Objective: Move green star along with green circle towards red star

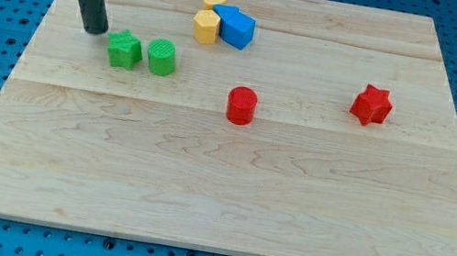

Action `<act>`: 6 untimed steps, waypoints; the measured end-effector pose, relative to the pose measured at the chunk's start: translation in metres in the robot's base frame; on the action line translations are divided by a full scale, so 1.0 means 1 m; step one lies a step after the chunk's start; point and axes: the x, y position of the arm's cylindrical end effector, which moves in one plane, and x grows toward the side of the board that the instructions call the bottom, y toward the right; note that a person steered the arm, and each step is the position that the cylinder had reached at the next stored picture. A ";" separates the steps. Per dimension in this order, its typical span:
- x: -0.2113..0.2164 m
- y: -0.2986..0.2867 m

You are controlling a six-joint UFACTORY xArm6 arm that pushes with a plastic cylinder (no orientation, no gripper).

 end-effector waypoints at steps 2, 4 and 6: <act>0.020 0.094; -0.010 0.080; 0.036 0.209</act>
